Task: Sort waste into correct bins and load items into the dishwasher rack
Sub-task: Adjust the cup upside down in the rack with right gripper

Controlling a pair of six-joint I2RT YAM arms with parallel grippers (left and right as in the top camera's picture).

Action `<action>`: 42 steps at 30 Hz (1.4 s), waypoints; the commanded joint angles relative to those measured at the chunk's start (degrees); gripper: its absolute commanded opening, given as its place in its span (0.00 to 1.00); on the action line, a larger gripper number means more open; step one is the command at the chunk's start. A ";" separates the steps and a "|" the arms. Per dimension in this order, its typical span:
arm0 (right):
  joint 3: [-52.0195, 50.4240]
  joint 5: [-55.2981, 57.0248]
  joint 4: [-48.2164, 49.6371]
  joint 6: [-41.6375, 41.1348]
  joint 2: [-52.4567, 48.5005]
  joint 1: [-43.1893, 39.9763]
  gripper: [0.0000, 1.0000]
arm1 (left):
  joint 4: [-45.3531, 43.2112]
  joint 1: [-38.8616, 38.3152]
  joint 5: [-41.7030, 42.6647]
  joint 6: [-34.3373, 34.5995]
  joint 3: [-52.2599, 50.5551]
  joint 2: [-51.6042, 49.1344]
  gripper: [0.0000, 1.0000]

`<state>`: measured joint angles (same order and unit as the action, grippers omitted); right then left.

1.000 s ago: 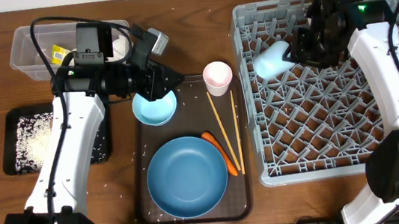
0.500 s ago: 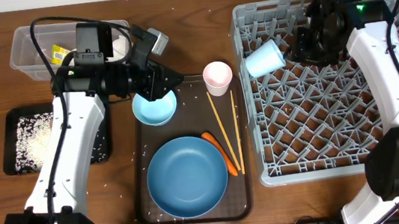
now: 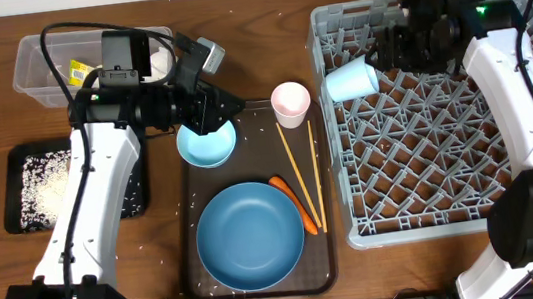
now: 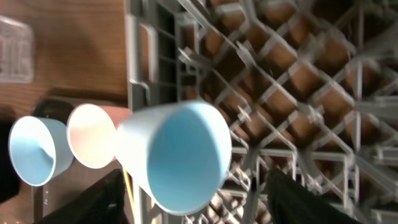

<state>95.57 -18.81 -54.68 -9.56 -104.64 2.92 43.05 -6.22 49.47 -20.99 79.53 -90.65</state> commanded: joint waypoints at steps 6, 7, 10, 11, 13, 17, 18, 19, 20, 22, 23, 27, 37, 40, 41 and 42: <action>0.83 -2.45 1.86 4.50 -2.16 3.19 0.58 | 0.04 -0.13 -0.09 -0.35 1.14 0.63 0.38; 0.83 -2.56 1.90 4.50 -2.80 3.48 0.57 | 0.07 -0.13 -0.09 -0.35 1.14 0.63 0.38; 0.81 -4.28 1.95 4.52 -4.98 3.96 0.49 | 0.26 -0.13 -0.09 -0.35 1.14 0.63 0.38; 0.81 -5.33 2.14 4.52 -5.57 4.04 0.45 | 0.35 -0.13 -0.09 -0.35 1.14 0.63 0.38; 0.81 -6.60 2.69 4.50 -6.12 4.02 0.40 | 0.44 -0.13 -0.09 -0.35 1.14 0.63 0.38; 0.81 -6.69 3.80 4.35 -5.81 3.93 0.30 | 0.42 -0.13 -0.13 -0.37 1.14 0.63 0.38; 0.81 -6.73 4.00 4.26 -5.73 3.89 0.27 | 0.42 -0.13 -0.31 -0.37 1.14 0.63 0.38; 0.83 -6.73 3.98 4.24 -5.62 3.82 0.24 | 0.42 -0.13 -0.74 -0.35 1.14 0.63 0.38; 0.83 -6.73 3.96 4.24 -5.60 3.78 0.20 | 0.42 -0.13 -1.07 -0.35 1.14 0.63 0.38; 0.83 -6.78 3.89 3.91 -5.49 3.58 0.15 | 0.42 -0.13 -1.14 -0.35 1.14 0.63 0.38; 0.81 -7.06 3.87 3.82 -5.44 3.43 0.14 | 0.42 -0.13 -1.16 -0.35 1.14 0.63 0.38; 0.83 -8.90 3.85 3.63 -5.07 2.67 0.08 | 0.39 -0.13 -1.16 -0.37 1.14 0.63 0.38; 0.83 -10.62 3.21 3.65 -1.55 0.04 0.25 | 0.39 -0.13 -1.16 -0.35 1.14 0.63 0.38; 0.76 -10.58 2.89 3.72 -1.62 0.15 0.25 | 0.42 -0.13 -1.14 -0.35 1.14 0.63 0.38; 0.74 -10.58 2.89 3.74 -1.66 0.22 0.25 | 0.42 -0.13 -1.14 -0.35 1.14 0.63 0.38; 0.74 -10.58 2.89 3.91 -1.66 0.24 0.25 | 0.42 -0.13 -1.14 -0.35 1.14 0.63 0.38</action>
<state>95.64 -29.52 -51.59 -6.07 -107.50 3.11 43.29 -6.22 48.82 -21.02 79.53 -90.65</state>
